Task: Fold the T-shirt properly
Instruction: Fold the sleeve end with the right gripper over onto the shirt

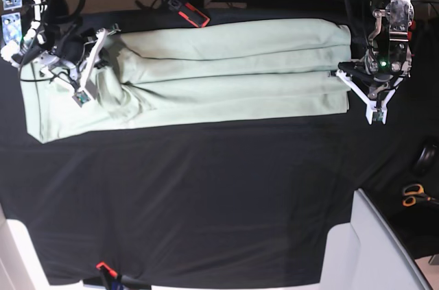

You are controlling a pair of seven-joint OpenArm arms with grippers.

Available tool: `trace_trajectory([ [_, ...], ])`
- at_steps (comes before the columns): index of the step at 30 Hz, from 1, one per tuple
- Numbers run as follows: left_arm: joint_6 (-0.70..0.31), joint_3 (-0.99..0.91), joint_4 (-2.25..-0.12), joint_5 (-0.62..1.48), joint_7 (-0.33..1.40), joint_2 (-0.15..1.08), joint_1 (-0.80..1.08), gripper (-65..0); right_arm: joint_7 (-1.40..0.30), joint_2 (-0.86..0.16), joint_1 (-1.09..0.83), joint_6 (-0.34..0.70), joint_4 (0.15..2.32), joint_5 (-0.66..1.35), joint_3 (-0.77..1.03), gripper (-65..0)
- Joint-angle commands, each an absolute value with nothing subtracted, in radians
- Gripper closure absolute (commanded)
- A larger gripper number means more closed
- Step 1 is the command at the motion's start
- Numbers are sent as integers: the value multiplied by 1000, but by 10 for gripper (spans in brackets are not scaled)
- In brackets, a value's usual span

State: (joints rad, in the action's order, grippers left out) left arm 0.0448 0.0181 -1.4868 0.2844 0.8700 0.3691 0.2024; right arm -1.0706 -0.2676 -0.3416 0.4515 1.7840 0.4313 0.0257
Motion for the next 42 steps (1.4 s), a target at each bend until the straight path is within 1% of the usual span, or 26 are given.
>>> trace_trajectory([
  [1,48,10,-1500,275,858,383,194,-92,-1058,-278,-344,453,1799,440,30,0],
  [10,48,10,-1500,274,858,383,193,-94,-1061,-272,-335,453,1794,440,30,0],
  [11,48,10,-1500,274,858,383,193,-94,-1064,-271,-338,453,1794,440,31,-20],
  [12,48,10,-1500,275,860,383,193,-94,-1066,-268,-340,452,1794,440,31,-54],
  [14,48,10,-1500,283,860,383,193,-96,-1067,-245,-346,426,1797,440,53,-170],
  [16,48,10,-1500,283,860,383,193,-96,-1075,-214,-363,371,1804,440,114,-273],
  [18,47,-13,-1500,283,860,380,193,-96,-1064,-186,-372,332,1831,440,170,-354],
  [19,47,-41,-1503,283,860,375,196,-96,-1064,-177,-381,318,1851,440,203,-376],
  [20,47,-71,-1506,285,860,371,200,-96,-1064,-173,-390,306,1873,441,240,-380],
  [22,45,-124,-1508,285,860,357,202,-96,-1064,-143,-395,297,1910,441,291,-379],
  [24,45,-168,-1508,285,860,355,203,-107,-1064,-137,-395,297,1931,441,303,-379],
  [26,45,-185,-1508,285,860,354,205,-155,-1064,-136,-392,298,1933,444,302,-379],
  [27,45,-189,-1506,285,860,354,211,-185,-1064,-133,-384,300,1933,444,300,-370],
  [28,45,-191,-1506,285,860,354,225,-207,-1064,-122,-381,311,1933,444,288,-345],
  [29,45,-191,-1508,285,860,355,232,-218,-1064,-117,-380,331,1933,444,271,-309],
  [30,45,-193,-1508,285,858,357,240,-220,-1064,-114,-380,361,1934,444,257,-250],
  [31,44,-193,-1508,285,855,357,243,-220,-1064,-113,-378,389,1933,444,246,-180],
  [32,44,-193,-1506,285,854,357,245,-218,-1063,-107,-375,406,1931,443,236,-97],
  [33,44,-193,-1506,285,854,357,245,-217,-1053,-97,-364,404,1929,440,234,-26],
  [34,44,-193,-1506,285,854,357,245,-217,-1033,-96,-361,403,1926,440,237,0],
  [36,44,-193,-1506,285,854,357,245,-217,-993,-101,-358,403,1913,440,254,-15],
  [39,44,-193,-1506,285,858,358,245,-217,-974,-105,-335,403,1868,438,285,-4],
  [42,44,-193,-1506,285,858,357,245,-217,-970,-140,-291,406,1755,438,289,-4],
])
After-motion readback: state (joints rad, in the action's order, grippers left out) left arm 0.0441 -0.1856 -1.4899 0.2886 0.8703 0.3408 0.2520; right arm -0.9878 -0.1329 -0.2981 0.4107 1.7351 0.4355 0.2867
